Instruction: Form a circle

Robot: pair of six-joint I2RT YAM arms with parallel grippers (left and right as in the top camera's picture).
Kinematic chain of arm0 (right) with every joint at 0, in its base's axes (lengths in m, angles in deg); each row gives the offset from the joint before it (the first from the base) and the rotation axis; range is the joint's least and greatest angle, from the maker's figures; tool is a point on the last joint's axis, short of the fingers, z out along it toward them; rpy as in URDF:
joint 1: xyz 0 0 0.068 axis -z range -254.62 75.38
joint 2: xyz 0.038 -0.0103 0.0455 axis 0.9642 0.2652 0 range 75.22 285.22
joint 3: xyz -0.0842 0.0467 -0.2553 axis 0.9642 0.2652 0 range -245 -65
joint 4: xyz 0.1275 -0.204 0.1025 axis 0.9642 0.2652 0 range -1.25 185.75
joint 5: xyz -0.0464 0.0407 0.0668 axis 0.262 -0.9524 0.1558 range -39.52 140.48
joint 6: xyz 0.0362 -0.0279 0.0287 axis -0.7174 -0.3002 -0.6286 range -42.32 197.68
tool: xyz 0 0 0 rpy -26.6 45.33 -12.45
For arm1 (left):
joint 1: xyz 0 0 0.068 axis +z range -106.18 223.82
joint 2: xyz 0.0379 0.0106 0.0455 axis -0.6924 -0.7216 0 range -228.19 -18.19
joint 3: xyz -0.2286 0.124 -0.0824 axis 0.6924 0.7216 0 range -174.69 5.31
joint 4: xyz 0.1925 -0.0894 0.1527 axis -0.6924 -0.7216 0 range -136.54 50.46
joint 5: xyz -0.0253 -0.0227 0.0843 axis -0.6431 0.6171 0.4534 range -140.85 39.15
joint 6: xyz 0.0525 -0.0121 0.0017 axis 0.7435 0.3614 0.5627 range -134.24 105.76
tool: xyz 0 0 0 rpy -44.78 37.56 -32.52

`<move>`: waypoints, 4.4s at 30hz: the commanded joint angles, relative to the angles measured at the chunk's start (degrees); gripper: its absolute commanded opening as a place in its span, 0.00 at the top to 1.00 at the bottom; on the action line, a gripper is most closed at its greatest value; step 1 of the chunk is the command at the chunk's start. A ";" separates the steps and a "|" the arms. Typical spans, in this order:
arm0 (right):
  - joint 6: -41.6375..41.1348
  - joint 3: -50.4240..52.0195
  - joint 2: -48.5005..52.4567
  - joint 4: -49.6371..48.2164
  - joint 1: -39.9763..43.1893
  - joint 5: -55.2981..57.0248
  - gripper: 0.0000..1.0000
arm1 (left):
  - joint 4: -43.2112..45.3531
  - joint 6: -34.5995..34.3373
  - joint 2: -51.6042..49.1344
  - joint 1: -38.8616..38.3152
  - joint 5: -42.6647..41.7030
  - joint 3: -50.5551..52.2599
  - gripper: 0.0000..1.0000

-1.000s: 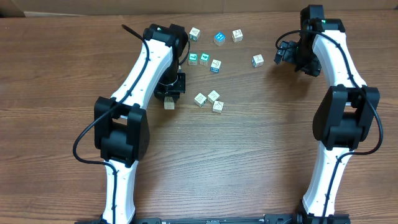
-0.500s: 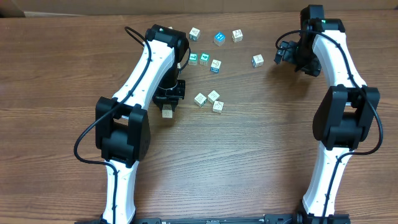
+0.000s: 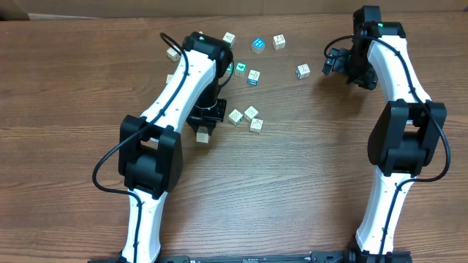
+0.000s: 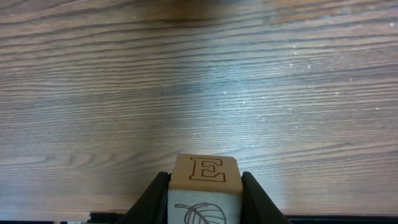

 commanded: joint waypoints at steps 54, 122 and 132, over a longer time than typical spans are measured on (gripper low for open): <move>-0.24 -1.25 -1.40 -0.11 0.07 0.11 0.00 | 34.99 -6.29 20.35 -12.28 0.37 30.99 0.96; -0.24 -1.25 -1.40 -0.11 0.07 0.11 0.00 | 38.27 -6.27 16.76 -12.66 3.52 31.06 0.96; -0.24 -1.25 -1.40 -0.11 0.07 0.11 0.00 | 40.28 -6.27 16.76 -12.66 3.65 32.54 0.96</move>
